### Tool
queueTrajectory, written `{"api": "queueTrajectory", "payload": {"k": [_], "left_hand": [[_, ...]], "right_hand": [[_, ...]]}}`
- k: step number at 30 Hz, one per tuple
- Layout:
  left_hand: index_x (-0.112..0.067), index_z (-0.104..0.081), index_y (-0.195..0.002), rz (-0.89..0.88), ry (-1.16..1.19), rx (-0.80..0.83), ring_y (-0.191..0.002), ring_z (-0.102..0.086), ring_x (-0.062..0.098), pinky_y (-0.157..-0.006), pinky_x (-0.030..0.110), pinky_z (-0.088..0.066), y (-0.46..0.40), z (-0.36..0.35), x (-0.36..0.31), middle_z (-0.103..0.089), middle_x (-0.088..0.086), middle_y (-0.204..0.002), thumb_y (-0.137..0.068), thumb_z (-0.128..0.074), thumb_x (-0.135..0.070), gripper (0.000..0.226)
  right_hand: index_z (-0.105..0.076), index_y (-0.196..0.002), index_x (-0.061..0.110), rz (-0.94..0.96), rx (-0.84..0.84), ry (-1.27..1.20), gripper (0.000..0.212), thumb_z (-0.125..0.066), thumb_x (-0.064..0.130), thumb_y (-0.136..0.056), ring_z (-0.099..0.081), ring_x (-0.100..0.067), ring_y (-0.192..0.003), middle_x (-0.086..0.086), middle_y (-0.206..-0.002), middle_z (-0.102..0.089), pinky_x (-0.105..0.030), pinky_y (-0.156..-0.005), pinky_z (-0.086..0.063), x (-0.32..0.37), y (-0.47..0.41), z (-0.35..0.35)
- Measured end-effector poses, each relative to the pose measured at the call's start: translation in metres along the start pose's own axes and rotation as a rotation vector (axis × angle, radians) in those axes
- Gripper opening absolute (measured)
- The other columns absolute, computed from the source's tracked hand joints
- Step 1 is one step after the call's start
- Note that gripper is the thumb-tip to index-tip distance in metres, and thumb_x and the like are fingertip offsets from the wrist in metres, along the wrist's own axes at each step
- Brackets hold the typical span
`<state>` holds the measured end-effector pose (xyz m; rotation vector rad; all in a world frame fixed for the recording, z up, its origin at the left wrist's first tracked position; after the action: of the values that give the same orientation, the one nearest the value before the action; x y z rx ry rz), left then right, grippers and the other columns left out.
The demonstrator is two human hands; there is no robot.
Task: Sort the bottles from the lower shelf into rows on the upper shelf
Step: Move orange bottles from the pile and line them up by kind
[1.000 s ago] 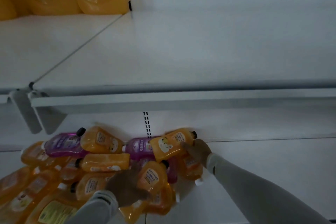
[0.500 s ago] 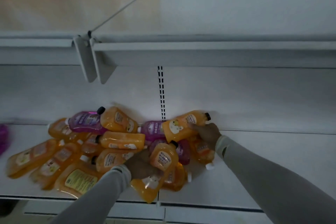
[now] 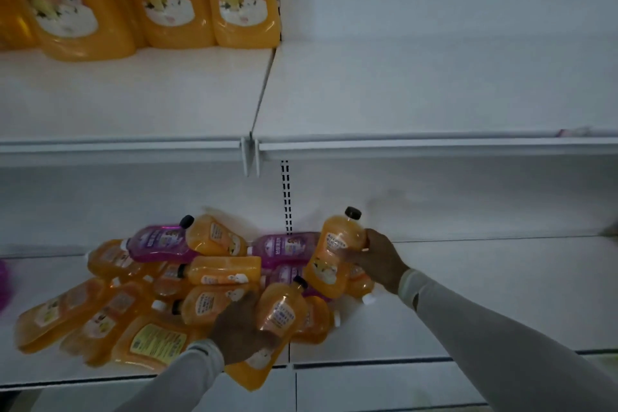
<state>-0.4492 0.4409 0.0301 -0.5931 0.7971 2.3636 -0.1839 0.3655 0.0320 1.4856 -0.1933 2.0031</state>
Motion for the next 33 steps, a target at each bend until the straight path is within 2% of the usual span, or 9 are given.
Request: {"api": "queueTrajectory", "payload": {"k": [3,5,7,9,12,19,22,25,33], "left_hand": [[-0.028,-0.035,-0.133,-0.054,0.044,-0.023,-0.122,-0.053,0.017,-0.106,0.033,-0.043,0.029,0.013,-0.009,-0.054,-0.009,-0.126,-0.072,-0.081,-0.034,0.077],[-0.029,-0.036,-0.128,-0.089,0.039,-0.039,-0.117,-0.054,0.015,-0.102,0.029,-0.044,0.051,0.023,-0.019,-0.053,-0.011,-0.118,-0.071,-0.082,-0.034,0.073],[-0.031,-0.038,-0.119,-0.124,0.068,-0.046,-0.106,-0.057,0.007,-0.091,0.017,-0.047,0.076,0.033,-0.029,-0.054,-0.017,-0.109,-0.07,-0.083,-0.033,0.067],[-0.032,-0.043,-0.113,-0.152,0.109,-0.052,-0.094,-0.057,-0.002,-0.08,0.012,-0.048,0.104,0.043,-0.04,-0.056,-0.021,-0.104,-0.068,-0.084,-0.033,0.061],[-0.035,-0.046,-0.112,-0.173,0.12,-0.099,-0.093,-0.059,-0.003,-0.086,0.02,-0.052,0.148,0.055,-0.06,-0.061,-0.021,-0.106,-0.064,-0.085,-0.037,0.062],[-0.032,-0.048,-0.12,-0.228,0.16,-0.307,-0.091,-0.066,0.004,-0.071,0.017,-0.056,0.248,0.092,-0.144,-0.065,-0.015,-0.104,-0.068,-0.084,-0.036,0.064],[-0.028,-0.053,-0.111,-0.26,0.224,-0.408,-0.088,-0.069,0.01,-0.068,0.023,-0.059,0.283,0.117,-0.179,-0.069,-0.007,-0.099,-0.063,-0.087,-0.033,0.059],[-0.021,-0.056,-0.11,-0.32,0.309,-0.485,-0.086,-0.071,0.008,-0.073,0.027,-0.06,0.316,0.15,-0.214,-0.072,-0.004,-0.097,-0.062,-0.09,-0.019,0.058],[-0.023,-0.057,-0.112,-0.474,0.508,-0.623,-0.091,-0.072,0.01,-0.078,0.031,-0.06,0.356,0.234,-0.255,-0.073,-0.003,-0.103,-0.069,-0.085,-0.014,0.052]], "right_hand": [[-0.055,-0.113,0.018,0.037,0.034,0.064,0.043,-0.08,0.022,-0.079,-0.06,-0.012,-0.093,0.005,-0.102,-0.062,-0.023,-0.075,-0.05,0.024,0.041,0.009],[-0.054,-0.117,0.018,0.066,0.057,0.13,0.047,-0.081,0.023,-0.079,-0.061,-0.017,-0.099,0.004,-0.106,-0.062,-0.03,-0.084,-0.053,0.036,0.065,0.018],[-0.055,-0.115,0.019,0.094,0.082,0.189,0.047,-0.082,0.025,-0.078,-0.062,-0.019,-0.101,0.002,-0.108,-0.063,-0.033,-0.088,-0.054,0.049,0.088,0.029],[-0.055,-0.11,0.019,0.135,0.11,0.211,0.042,-0.082,0.024,-0.078,-0.062,-0.017,-0.097,0.004,-0.104,-0.063,-0.024,-0.081,-0.053,0.066,0.115,0.039],[-0.056,-0.108,0.018,0.199,0.156,0.248,0.04,-0.082,0.023,-0.078,-0.062,-0.012,-0.093,0.003,-0.104,-0.063,-0.017,-0.075,-0.051,0.097,0.157,0.059],[-0.062,-0.1,0.022,0.42,0.25,0.307,0.033,-0.084,0.025,-0.075,-0.066,-0.014,-0.094,0.002,-0.101,-0.068,-0.029,-0.084,-0.056,0.199,0.253,0.133],[-0.064,-0.104,0.019,0.494,0.266,0.3,0.035,-0.084,0.023,-0.075,-0.069,-0.015,-0.095,0.002,-0.102,-0.072,-0.034,-0.087,-0.057,0.247,0.283,0.165],[-0.064,-0.11,0.014,0.576,0.224,0.255,0.038,-0.082,0.021,-0.077,-0.07,-0.014,-0.096,0.0,-0.104,-0.073,-0.031,-0.086,-0.057,0.293,0.309,0.192],[-0.064,-0.109,0.019,0.726,0.211,0.192,0.031,-0.078,0.02,-0.081,-0.072,-0.01,-0.093,0.004,-0.101,-0.075,-0.025,-0.08,-0.058,0.389,0.332,0.203]]}}
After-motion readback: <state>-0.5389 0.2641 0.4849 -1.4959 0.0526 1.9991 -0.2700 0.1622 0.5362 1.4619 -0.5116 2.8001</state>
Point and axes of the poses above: each hand's wrist, its own y-axis away from the middle knuckle, its own z-axis out of the back of the hand, x = y × z, the point moved 4 cm from there along -y, towards the middle knuckle
